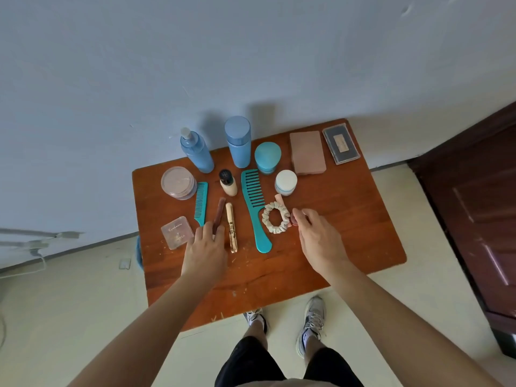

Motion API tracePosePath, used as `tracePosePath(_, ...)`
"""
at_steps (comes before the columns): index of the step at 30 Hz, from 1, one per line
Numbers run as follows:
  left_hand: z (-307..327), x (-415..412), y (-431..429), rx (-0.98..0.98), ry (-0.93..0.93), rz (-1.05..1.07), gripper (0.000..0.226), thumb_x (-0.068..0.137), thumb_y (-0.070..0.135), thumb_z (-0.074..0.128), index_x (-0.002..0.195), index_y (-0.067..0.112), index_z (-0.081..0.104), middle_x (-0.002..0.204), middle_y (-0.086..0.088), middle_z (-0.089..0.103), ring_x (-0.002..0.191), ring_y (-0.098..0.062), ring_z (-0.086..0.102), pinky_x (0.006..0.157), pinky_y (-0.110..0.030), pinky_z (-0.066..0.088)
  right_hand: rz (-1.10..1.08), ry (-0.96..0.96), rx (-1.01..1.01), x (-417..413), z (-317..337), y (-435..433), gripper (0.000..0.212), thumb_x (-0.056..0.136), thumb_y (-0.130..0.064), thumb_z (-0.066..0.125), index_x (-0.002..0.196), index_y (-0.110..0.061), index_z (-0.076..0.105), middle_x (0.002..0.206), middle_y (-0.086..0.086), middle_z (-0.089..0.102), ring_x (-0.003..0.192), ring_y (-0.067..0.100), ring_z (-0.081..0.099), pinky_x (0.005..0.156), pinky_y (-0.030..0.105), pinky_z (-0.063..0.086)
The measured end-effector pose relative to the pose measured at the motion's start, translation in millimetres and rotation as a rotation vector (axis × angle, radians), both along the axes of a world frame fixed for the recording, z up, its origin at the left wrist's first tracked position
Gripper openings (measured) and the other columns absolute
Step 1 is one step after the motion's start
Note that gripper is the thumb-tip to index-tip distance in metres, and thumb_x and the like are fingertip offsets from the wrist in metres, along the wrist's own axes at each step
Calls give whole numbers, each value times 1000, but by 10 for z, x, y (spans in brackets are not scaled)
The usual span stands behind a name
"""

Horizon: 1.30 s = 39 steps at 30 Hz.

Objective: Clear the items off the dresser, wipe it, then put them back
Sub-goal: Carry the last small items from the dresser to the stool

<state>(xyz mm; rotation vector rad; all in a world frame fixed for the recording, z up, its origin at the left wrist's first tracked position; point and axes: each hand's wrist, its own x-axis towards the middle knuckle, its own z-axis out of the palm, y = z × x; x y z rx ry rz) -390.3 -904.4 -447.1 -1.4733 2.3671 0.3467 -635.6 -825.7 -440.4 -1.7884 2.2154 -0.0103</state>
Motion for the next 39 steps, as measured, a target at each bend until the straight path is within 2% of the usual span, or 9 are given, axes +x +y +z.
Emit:
tracePosePath(6, -54, -39, 37, -10, -11, 36, 59, 96, 44, 46, 147, 20, 29, 150, -9, 32, 138, -31, 32, 110, -47, 35, -61, 41, -36, -48, -83, 20, 42, 96, -32, 58, 135, -16, 51, 113, 5, 62, 99, 18, 60, 78, 28, 55)
tracePosePath(12, -37, -148, 127, 16, -57, 108, 61, 97, 44, 42, 149, 19, 20, 154, -10, 23, 143, -34, 23, 113, -53, 27, -247, 95, 49, -99, -104, 8, 47, 92, -56, 53, 118, -17, 59, 105, 2, 63, 96, 19, 58, 70, 29, 52)
tracePosePath(17, 93, -225, 137, 65, -134, 96, 71, 96, 45, 47, 152, 21, 11, 160, -12, 12, 146, -35, 16, 113, -55, 24, -224, 35, 186, -211, -5, 87, 67, 89, -61, 55, 138, -17, 44, 130, 6, 53, 119, 23, 52, 88, 35, 52)
tracePosePath(20, 291, -289, 139, 12, -140, 87, 75, 94, 45, 52, 152, 23, 10, 161, -10, 6, 147, -36, 14, 112, -58, 24, -208, -23, 201, -329, 164, 183, 69, 93, -59, 47, 148, -19, 31, 146, 7, 43, 133, 25, 44, 100, 39, 47)
tracePosePath(24, 696, -427, 103, -141, -55, 84, 65, 98, 52, 34, 152, 27, 9, 162, -6, 6, 148, -32, 9, 115, -57, 19, -207, 23, 112, -579, 529, 225, 65, 98, -58, 32, 153, -25, 22, 161, 8, 21, 148, 28, 22, 115, 44, 30)
tracePosePath(26, 937, -499, 70, -240, -15, 70, 60, 98, 53, 26, 151, 29, 12, 162, -5, 8, 149, -31, 7, 116, -56, 16, -199, 44, 4, -714, 741, 210, 62, 100, -55, 31, 153, -25, 20, 162, 9, 16, 149, 29, 18, 118, 44, 26)
tracePosePath(29, 1292, -627, 22, -366, 15, 48, 60, 98, 54, 26, 151, 30, 16, 162, -5, 9, 149, -31, 8, 116, -56, 14, -182, 61, -160, -886, 1058, 167, 58, 100, -48, 38, 150, -21, 24, 160, 13, 21, 147, 31, 22, 117, 45, 31)
tracePosePath(33, 1671, -859, -36, -475, 63, 18, 63, 97, 58, 19, 153, 31, 7, 163, -5, 0, 149, -30, 1, 116, -53, 1, -181, 96, -307, -1059, 1411, 168, 59, 99, -46, 43, 150, -19, 27, 159, 16, 22, 146, 32, 24, 115, 43, 28)
tracePosePath(39, 2028, -1323, 20, -494, 202, -140, 67, 94, 58, 8, 154, 26, 11, 163, -7, -1, 149, -29, 2, 119, -54, 4, -289, 164, -360, -1205, 1699, 534, 61, 102, -45, 37, 153, -18, 19, 162, 18, 9, 149, 34, 16, 118, 46, 21)
